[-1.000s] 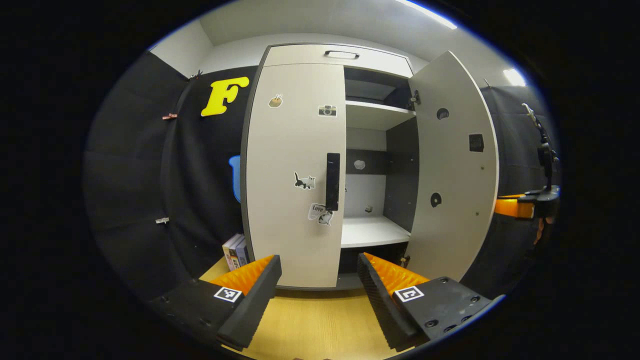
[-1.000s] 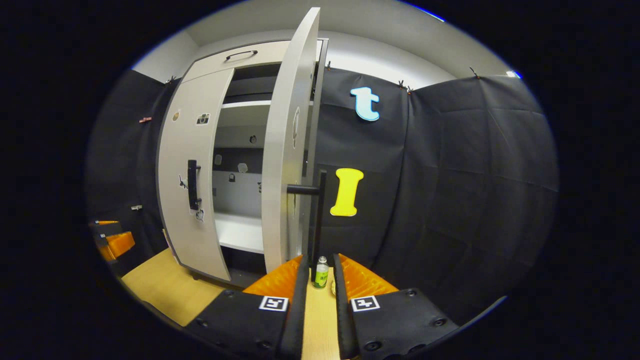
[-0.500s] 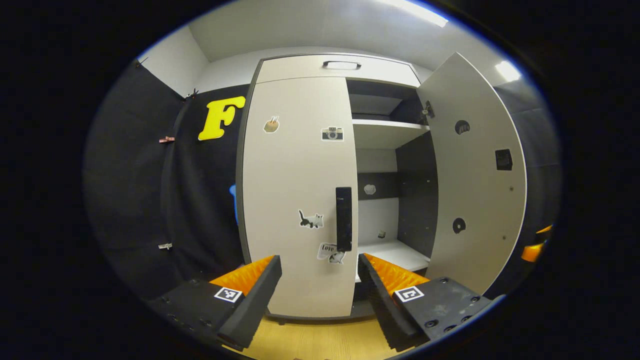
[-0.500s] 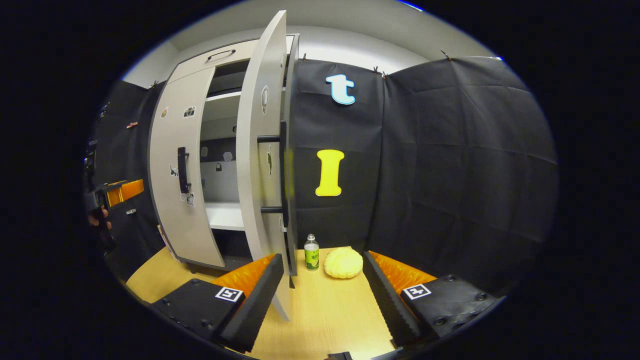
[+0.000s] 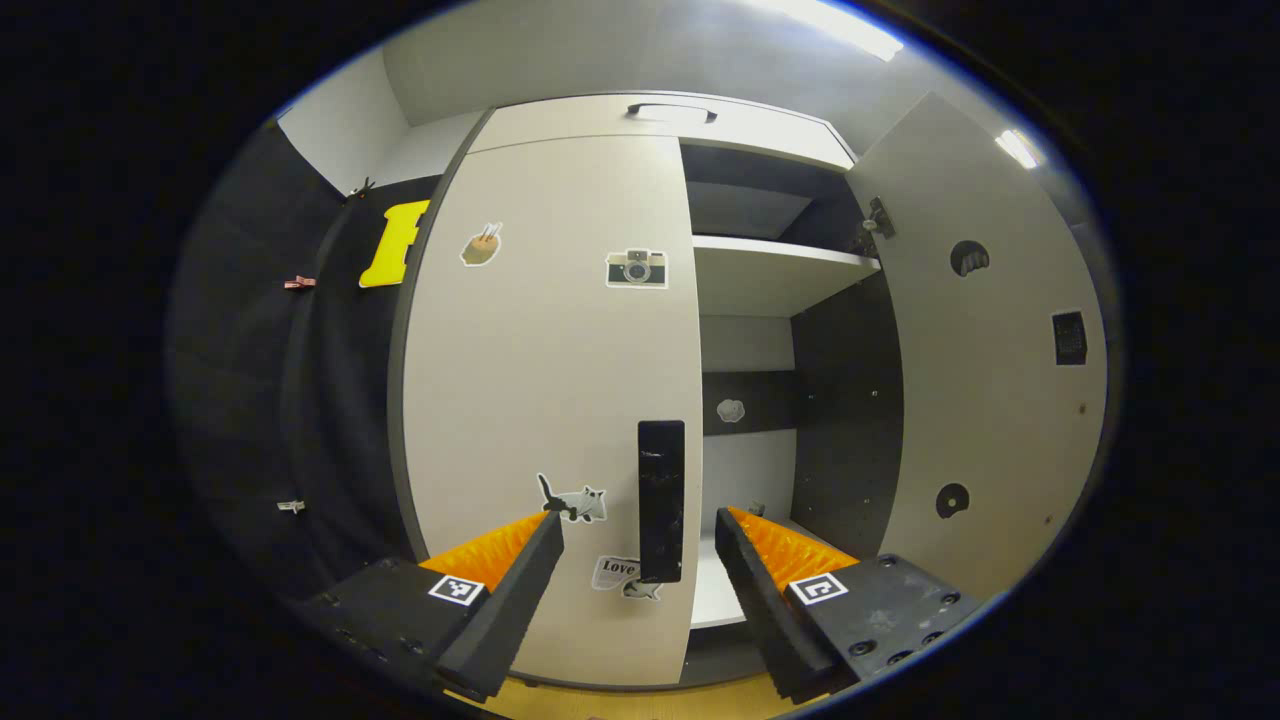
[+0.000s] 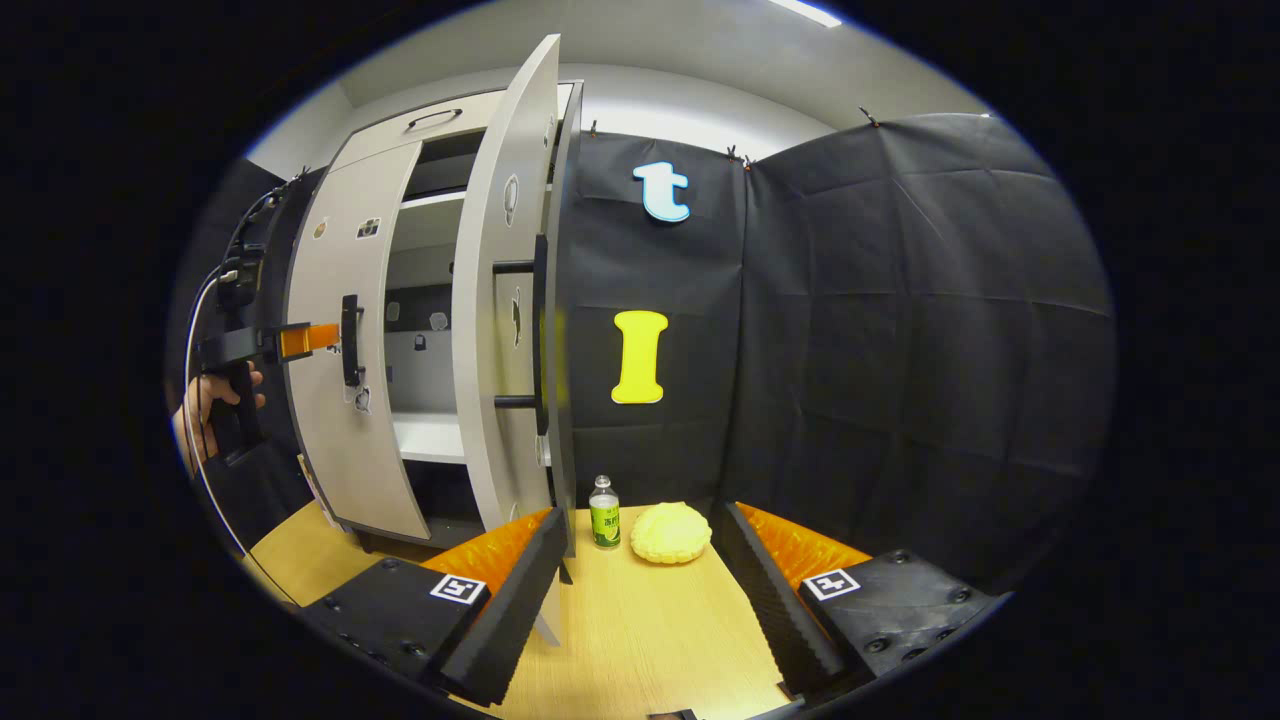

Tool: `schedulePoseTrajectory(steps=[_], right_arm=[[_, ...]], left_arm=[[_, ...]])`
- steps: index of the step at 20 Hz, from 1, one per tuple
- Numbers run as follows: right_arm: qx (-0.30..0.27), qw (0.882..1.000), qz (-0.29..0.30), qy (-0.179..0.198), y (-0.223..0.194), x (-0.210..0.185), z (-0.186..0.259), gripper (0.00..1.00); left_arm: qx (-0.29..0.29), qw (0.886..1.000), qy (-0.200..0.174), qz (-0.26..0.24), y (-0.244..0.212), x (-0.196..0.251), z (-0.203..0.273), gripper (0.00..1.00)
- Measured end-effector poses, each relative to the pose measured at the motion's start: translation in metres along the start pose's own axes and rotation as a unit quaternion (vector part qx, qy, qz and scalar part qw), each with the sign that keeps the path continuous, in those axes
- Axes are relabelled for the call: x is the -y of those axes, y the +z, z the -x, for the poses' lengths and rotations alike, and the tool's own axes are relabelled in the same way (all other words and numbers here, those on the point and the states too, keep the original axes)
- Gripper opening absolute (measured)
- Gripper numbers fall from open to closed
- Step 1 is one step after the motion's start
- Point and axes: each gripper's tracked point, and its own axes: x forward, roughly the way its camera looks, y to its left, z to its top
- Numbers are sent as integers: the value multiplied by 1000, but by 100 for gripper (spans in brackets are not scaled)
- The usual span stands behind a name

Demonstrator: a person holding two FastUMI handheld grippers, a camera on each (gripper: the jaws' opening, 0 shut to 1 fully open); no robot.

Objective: Open the right door of the double-door shoe cabinet with the right hand, and open the left door with the left hand.

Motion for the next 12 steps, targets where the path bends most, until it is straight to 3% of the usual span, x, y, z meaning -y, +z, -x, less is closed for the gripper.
schedulePoseTrajectory(steps=[6,12], right_arm=[[-17,999,4,33,-16,-9,-22,99],[-27,998,2,59,-25,-17,-39,99]], left_arm=[[-37,999,8,34,-21,5,-40,93],[-52,998,17,28,-24,4,-58,65]])
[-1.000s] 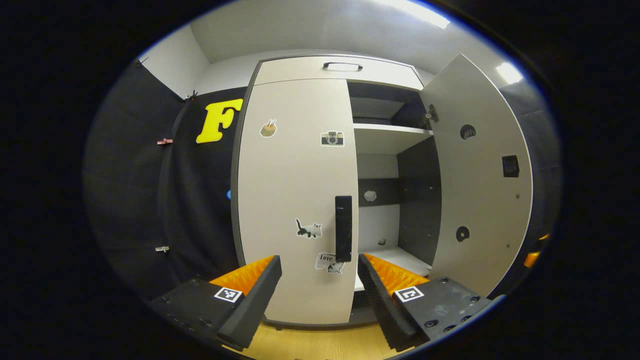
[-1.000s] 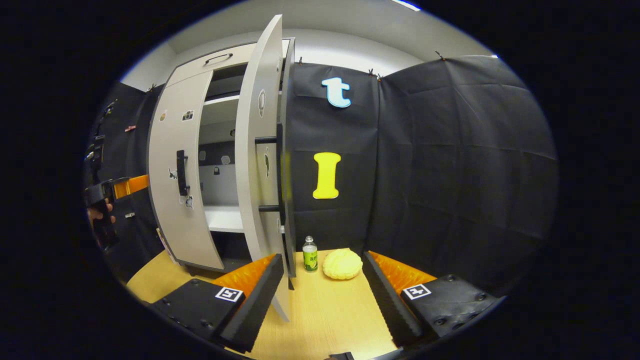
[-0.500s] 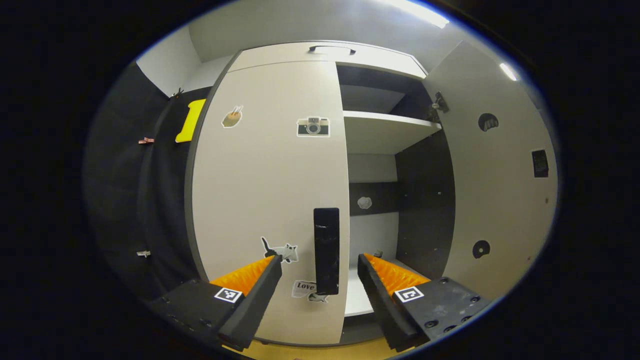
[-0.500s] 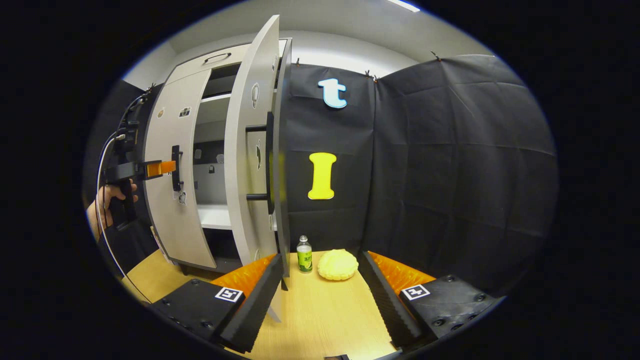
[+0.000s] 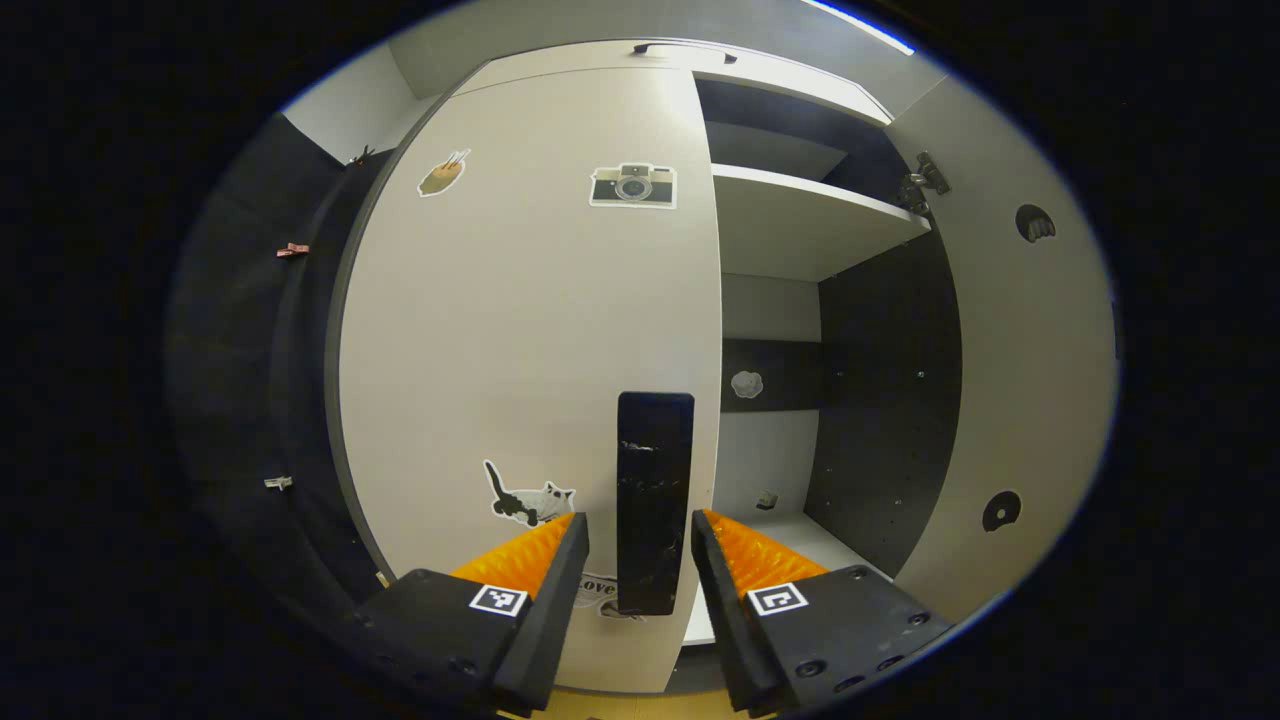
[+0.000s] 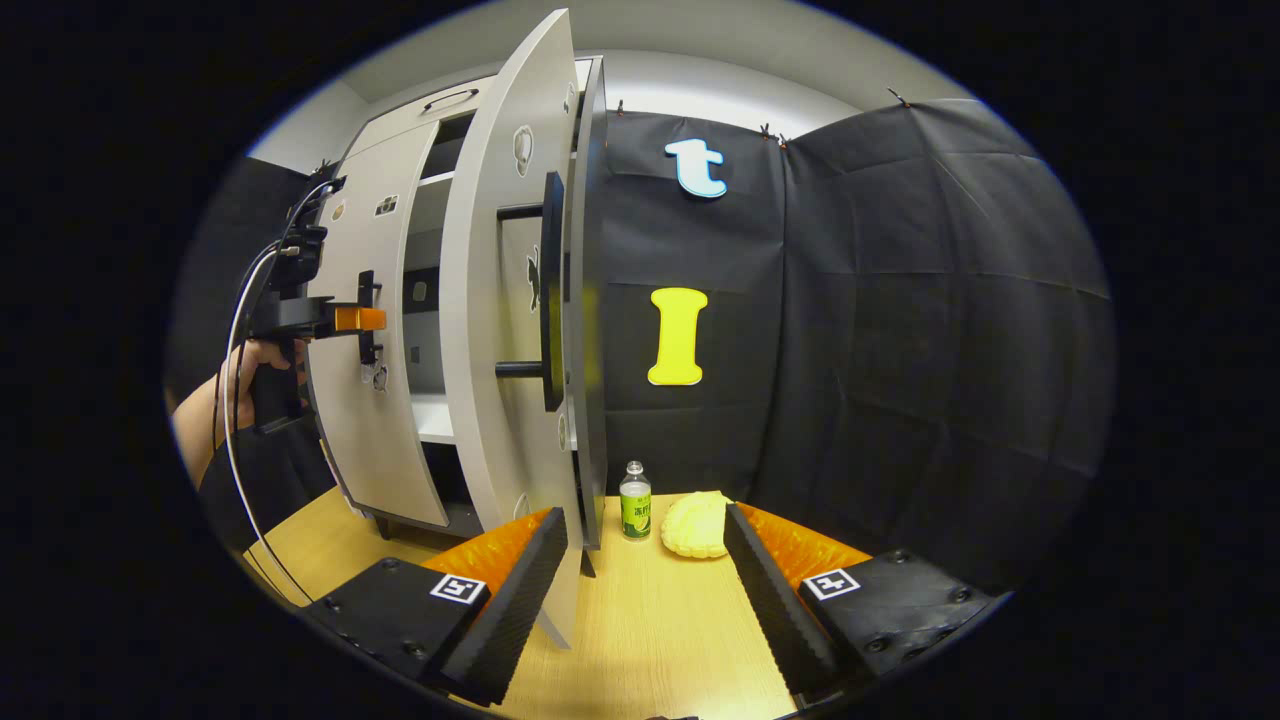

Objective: Open the right door of the double-door shoe cabinet with the right hand, and open the left door with the left hand.

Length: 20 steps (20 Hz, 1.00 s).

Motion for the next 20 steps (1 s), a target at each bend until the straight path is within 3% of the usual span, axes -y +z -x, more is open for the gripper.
schedulePoseTrajectory(steps=[7,14,20], right_arm=[[-9,1000,-9,5,-8,8,-12,99],[-9,1000,-3,13,-9,11,-17,99],[-9,1000,6,26,-11,1,-10,99]], left_arm=[[-14,1000,-3,12,-6,4,-4,38],[-14,1000,4,4,-11,3,-3,29],[-16,1000,9,-2,-11,3,-4,10]])
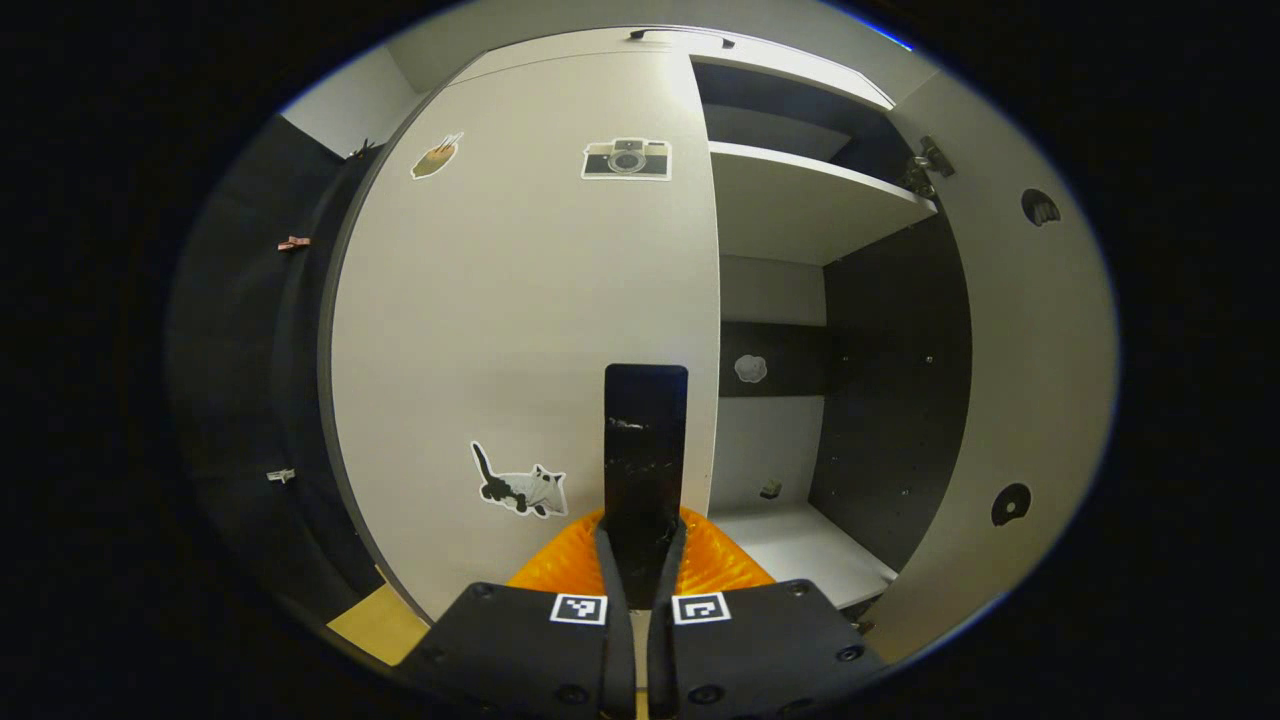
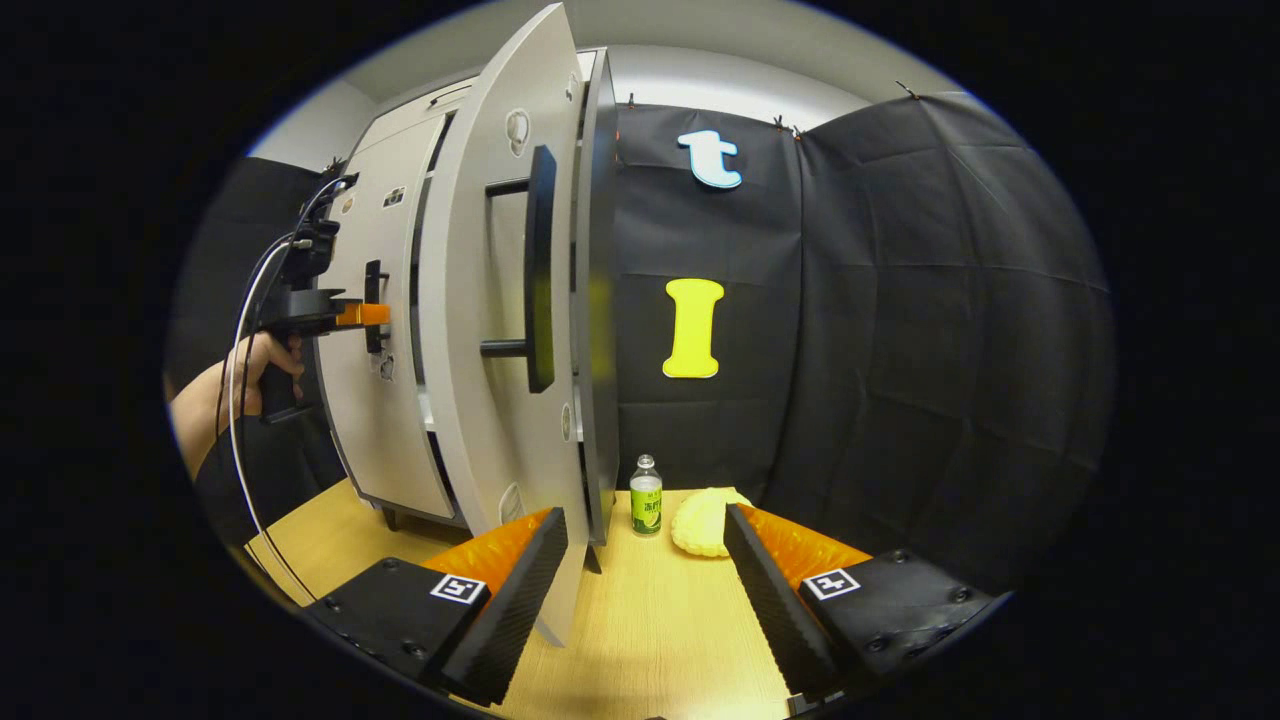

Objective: Open the right door of the double-door shoe cabinet with the right hand, and open the left door with the left hand.

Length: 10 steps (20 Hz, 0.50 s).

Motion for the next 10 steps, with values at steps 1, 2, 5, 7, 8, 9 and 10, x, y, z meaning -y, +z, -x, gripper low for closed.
schedulePoseTrajectory(steps=[1,2,5,7,8,9,10], right_arm=[[-1,1000,1,2,-1,-2,2,99],[-1,1000,2,3,-2,-5,4,99],[-4,1000,7,3,-2,-13,11,99],[-6,1000,9,5,-1,-20,15,99],[-6,1000,11,5,-1,-26,19,99],[-5,1000,13,5,0,-31,24,99],[-2,1000,15,5,2,-37,27,99]], left_arm=[[0,1000,-1,2,0,0,0,9],[-2,1000,-1,4,0,0,1,9],[-5,1000,-5,4,-1,-2,5,8],[-4,1000,-11,7,-1,-3,9,8],[-4,1000,-14,8,-2,-4,9,8],[-4,1000,-17,7,-2,-5,10,8],[-4,1000,-19,8,-2,-7,11,8]])
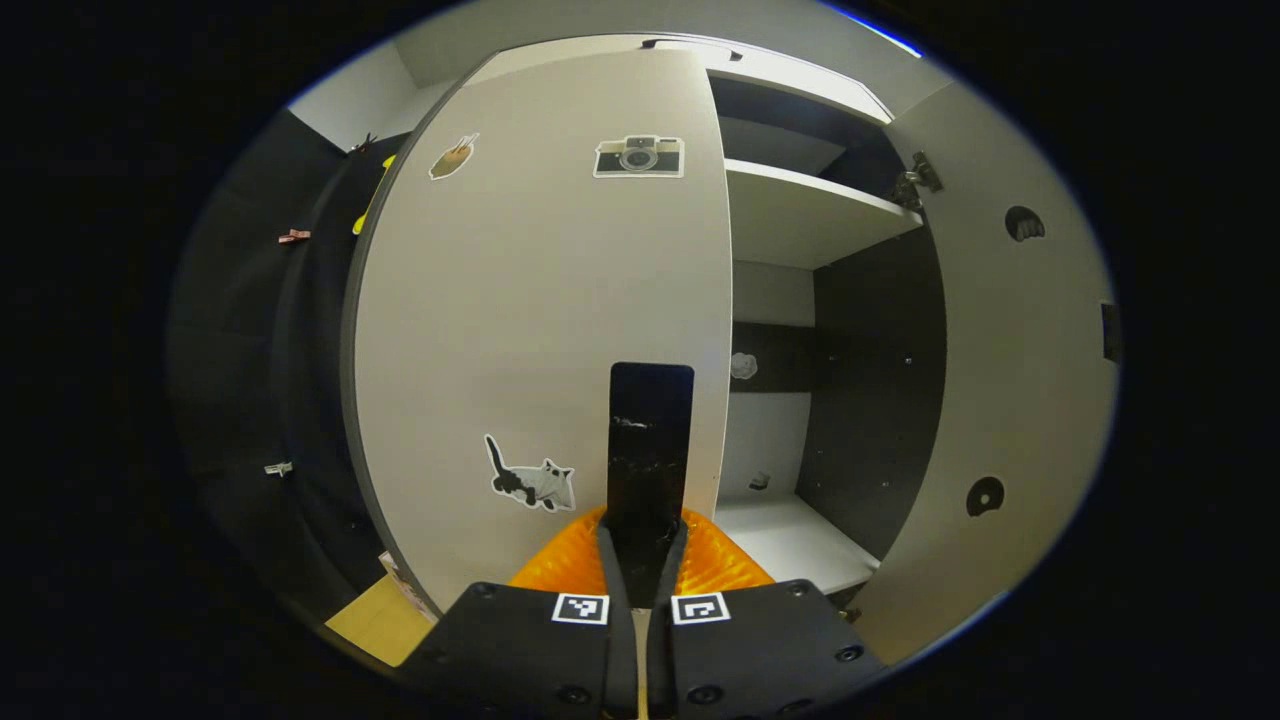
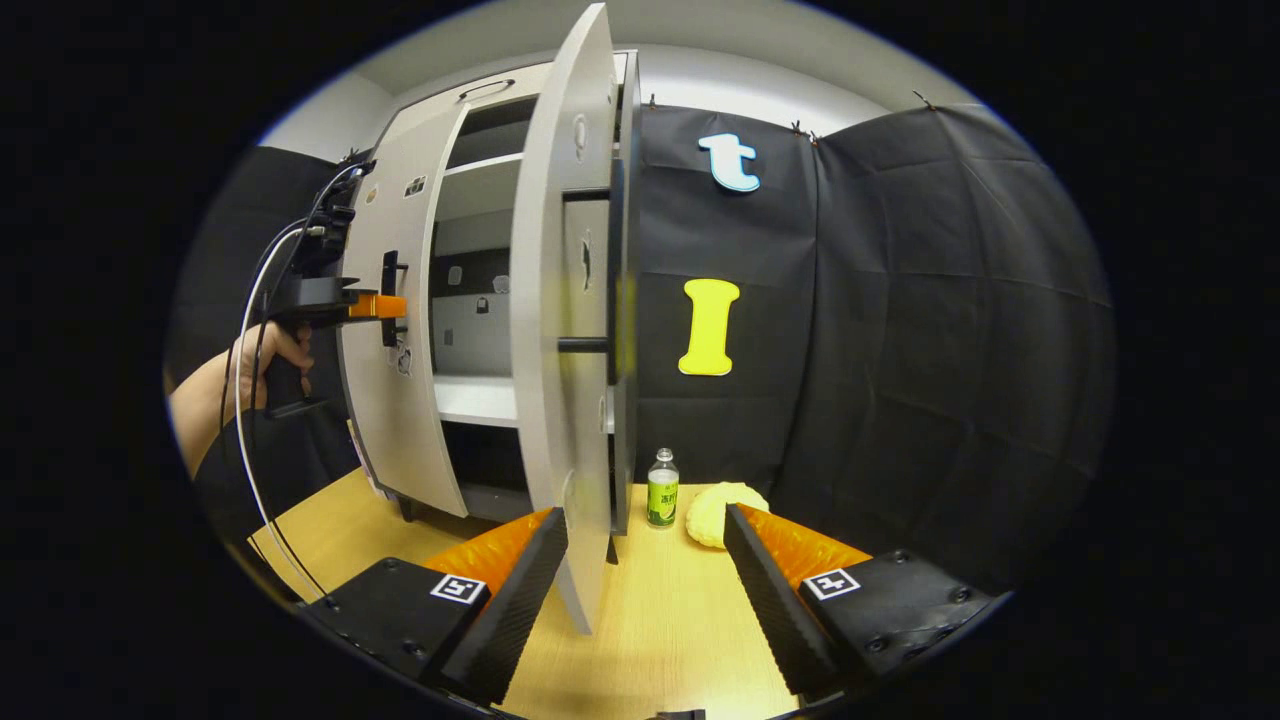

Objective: Open the right door of the double-door shoe cabinet with the right hand, and open the left door with the left hand.

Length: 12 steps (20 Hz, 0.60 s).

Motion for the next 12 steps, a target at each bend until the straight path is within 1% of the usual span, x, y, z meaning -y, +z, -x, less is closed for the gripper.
schedulePoseTrajectory(steps=[4,6,12], right_arm=[[13,1000,11,1,12,-30,8,99],[17,1000,14,0,14,-47,14,99],[17,1000,3,-13,13,-98,34,98]], left_arm=[[-1,1000,-13,6,-2,-5,11,8],[-1,1000,-20,1,-2,-8,14,8],[-2,999,-49,-3,-2,-17,23,8]])
